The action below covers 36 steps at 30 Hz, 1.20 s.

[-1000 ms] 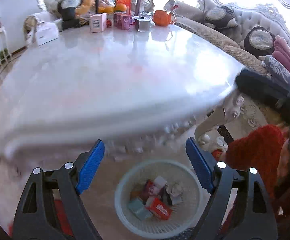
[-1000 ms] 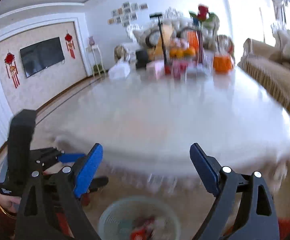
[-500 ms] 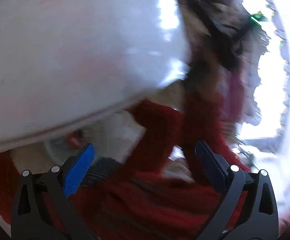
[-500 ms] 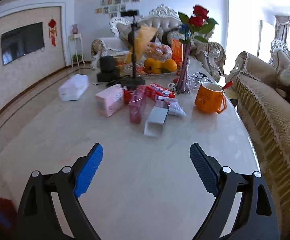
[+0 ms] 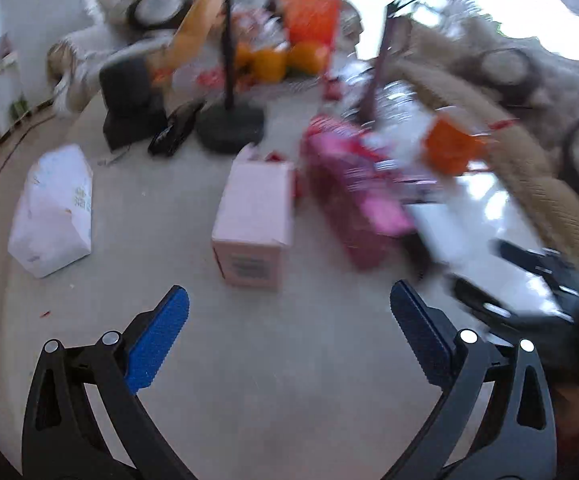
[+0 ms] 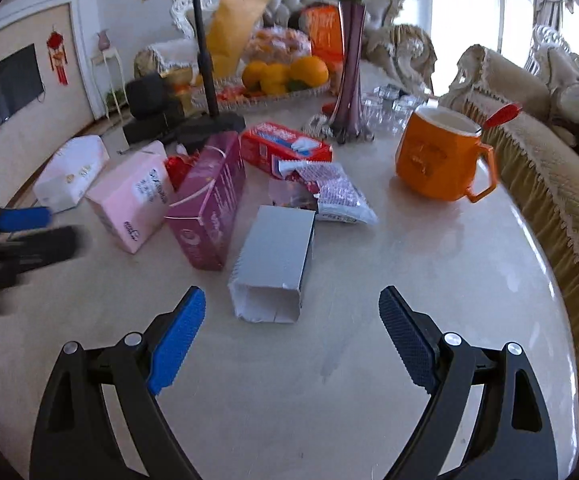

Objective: Collect trash
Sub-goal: 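Grasp the pink box with the left tool while the right tool grasps a silver box, then carry the pink box and silver box over the wastebasket and open both tools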

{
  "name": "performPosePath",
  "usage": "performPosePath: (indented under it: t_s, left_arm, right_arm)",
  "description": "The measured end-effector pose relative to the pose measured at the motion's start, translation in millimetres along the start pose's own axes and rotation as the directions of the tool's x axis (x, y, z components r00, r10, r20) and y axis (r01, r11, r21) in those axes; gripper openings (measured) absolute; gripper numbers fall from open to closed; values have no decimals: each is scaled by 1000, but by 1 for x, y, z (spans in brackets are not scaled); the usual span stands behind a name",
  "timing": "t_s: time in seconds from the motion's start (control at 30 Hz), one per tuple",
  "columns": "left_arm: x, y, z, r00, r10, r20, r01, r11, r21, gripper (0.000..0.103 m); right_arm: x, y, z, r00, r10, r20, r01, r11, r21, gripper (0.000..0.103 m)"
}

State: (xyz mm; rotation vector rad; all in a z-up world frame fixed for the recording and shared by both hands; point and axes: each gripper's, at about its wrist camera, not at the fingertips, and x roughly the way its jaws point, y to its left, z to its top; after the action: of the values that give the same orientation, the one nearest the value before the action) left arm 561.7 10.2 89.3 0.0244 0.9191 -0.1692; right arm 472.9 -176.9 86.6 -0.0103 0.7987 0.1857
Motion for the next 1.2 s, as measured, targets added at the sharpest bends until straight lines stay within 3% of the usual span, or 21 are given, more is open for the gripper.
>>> performPosePath:
  t_s: [0.1, 0.23, 0.33, 0.47, 0.5, 0.53, 0.57, 0.63, 0.67, 0.73, 0.8, 0.9, 1.03, 1.2]
  left_arm:
    - [28, 1, 11, 999, 49, 11, -49, 998, 44, 98]
    - [55, 2, 37, 984, 179, 8, -179, 978, 110, 98]
    - [55, 4, 48, 983, 179, -32, -174, 979, 109, 98]
    - [76, 11, 48, 982, 164, -98, -156, 984, 81, 98]
    - [76, 15, 47, 982, 165, -93, -159, 985, 65, 97]
    - [77, 17, 46, 984, 151, -93, -146, 988, 57, 95]
    - [75, 20, 44, 990, 103, -94, -100, 994, 38, 84]
    - [68, 22, 41, 992, 92, -84, -91, 996, 16, 53]
    - [64, 22, 39, 989, 111, -94, -110, 994, 16, 46]
    - [57, 21, 31, 990, 84, -116, -83, 996, 12, 46]
    - [38, 20, 14, 991, 76, -110, -75, 997, 16, 46]
    - [-18, 17, -30, 999, 27, -42, -27, 1000, 2, 46]
    - [-121, 10, -127, 998, -52, 39, 52, 999, 2, 46]
    - [-227, -20, -253, 994, -83, 74, 79, 995, 61, 47]
  right_arm:
    - [15, -1, 8, 999, -33, -21, 32, 999, -24, 84]
    - [48, -2, 20, 995, -46, -89, 44, 999, -24, 84]
    - [65, -1, 23, 989, -53, -135, 51, 998, -23, 84]
    - [66, -3, 25, 990, -41, -132, 38, 999, -31, 82]
    - [64, -4, 25, 991, -40, -126, 37, 999, -26, 74]
    - [60, -5, 24, 993, -35, -113, 31, 999, -33, 55]
    - [59, -5, 24, 994, -28, -105, 24, 999, -38, 44]
    - [56, -9, 22, 995, -11, -99, 8, 1000, -30, 39]
    - [54, -11, 21, 995, 6, -97, -7, 1000, -15, 39]
    - [42, -15, 12, 996, 43, -84, -41, 999, 19, 39]
    - [24, -15, -2, 996, 59, -67, -57, 998, 28, 39]
    - [-25, -17, -42, 990, 137, -26, -135, 989, 63, 39]
    - [-116, -25, -115, 958, 285, 36, -287, 950, 127, 39]
    - [-212, -17, -189, 932, 356, 65, -362, 923, 133, 39]
